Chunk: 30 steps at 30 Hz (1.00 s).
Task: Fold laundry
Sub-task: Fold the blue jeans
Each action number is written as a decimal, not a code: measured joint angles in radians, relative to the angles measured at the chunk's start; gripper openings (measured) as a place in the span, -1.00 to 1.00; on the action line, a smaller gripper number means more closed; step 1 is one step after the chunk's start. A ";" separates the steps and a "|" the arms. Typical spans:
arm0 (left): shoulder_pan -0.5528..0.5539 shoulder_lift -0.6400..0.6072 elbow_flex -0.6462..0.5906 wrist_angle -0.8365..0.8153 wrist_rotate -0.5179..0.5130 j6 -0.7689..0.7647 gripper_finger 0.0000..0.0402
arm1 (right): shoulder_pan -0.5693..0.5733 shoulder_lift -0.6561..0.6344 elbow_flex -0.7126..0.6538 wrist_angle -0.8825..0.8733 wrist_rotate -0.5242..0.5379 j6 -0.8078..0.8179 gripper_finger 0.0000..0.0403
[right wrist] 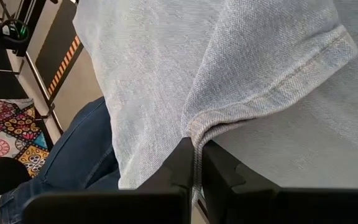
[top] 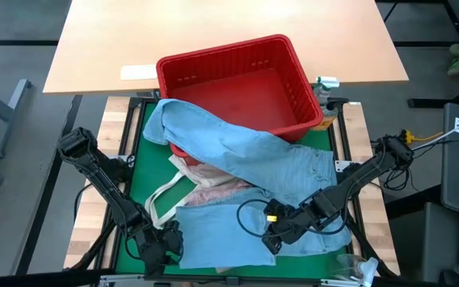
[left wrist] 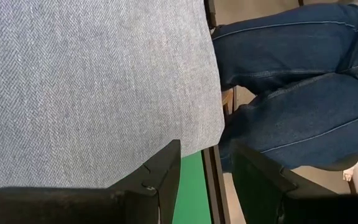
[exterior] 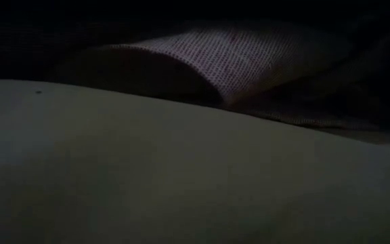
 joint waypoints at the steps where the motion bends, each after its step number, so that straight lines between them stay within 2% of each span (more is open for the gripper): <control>1: 0.000 0.000 0.000 0.000 0.000 0.000 -0.34 | 0.000 0.000 0.000 0.000 -0.001 0.000 -0.90; 6: 0.000 0.000 0.000 0.000 -0.001 0.007 -0.34 | 0.000 0.000 0.000 -0.027 -0.014 0.000 -0.82; 10: 0.000 0.000 0.000 0.000 -0.010 0.008 -0.34 | 0.000 0.000 0.000 -0.080 -0.038 0.002 -0.57; 15: 0.000 0.000 0.000 0.000 -0.070 0.015 -0.34 | -0.004 0.000 0.000 -0.161 -0.046 0.005 -0.31; 20: 0.009 -0.037 0.000 -0.002 -0.069 0.015 -0.34 | -0.053 0.000 0.000 -0.144 -0.162 0.002 -0.28; 26: 0.010 -0.096 0.001 -0.002 -0.112 0.016 -0.34 | -0.116 0.000 0.000 -0.143 -0.169 -0.096 -0.29; 30: 0.012 -0.106 0.002 -0.002 -0.134 0.019 -0.34 | -0.153 0.000 0.001 -0.220 -0.158 -0.194 -0.29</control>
